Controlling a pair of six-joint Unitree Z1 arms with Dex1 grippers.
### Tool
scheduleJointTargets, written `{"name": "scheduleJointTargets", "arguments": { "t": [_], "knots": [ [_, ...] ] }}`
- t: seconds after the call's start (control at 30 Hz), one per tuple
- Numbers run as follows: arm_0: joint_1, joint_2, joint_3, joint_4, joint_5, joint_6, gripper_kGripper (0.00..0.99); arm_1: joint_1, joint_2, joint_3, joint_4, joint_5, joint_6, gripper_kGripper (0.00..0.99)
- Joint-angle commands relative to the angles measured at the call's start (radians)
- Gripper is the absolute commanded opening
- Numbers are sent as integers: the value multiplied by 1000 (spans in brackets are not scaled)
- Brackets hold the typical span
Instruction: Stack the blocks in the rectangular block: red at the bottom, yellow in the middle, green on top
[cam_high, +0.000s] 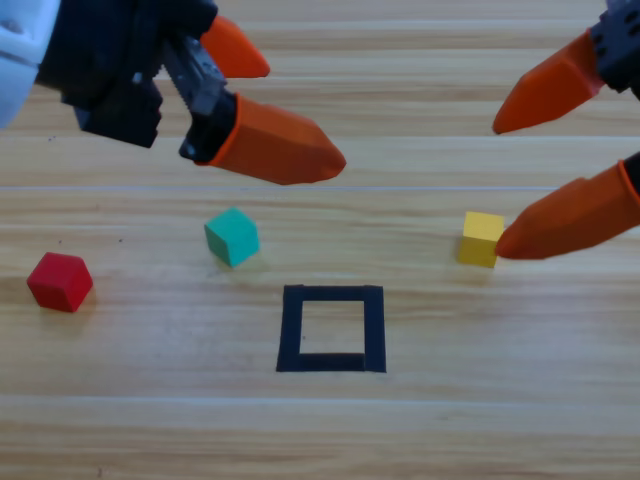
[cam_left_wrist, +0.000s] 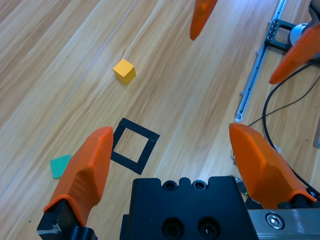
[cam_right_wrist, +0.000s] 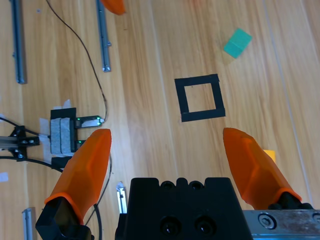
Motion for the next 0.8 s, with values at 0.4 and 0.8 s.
{"name": "scheduleJointTargets", "arguments": {
  "t": [0.4, 0.8],
  "knots": [
    [-18, 4, 18, -7, 25, -13, 990, -34, 197, -28, -33, -282, 375, 985],
    [459, -18, -10, 159, 122, -197, 990, -141, 458, -128, -29, -566, 790, 988]
  ]
}}
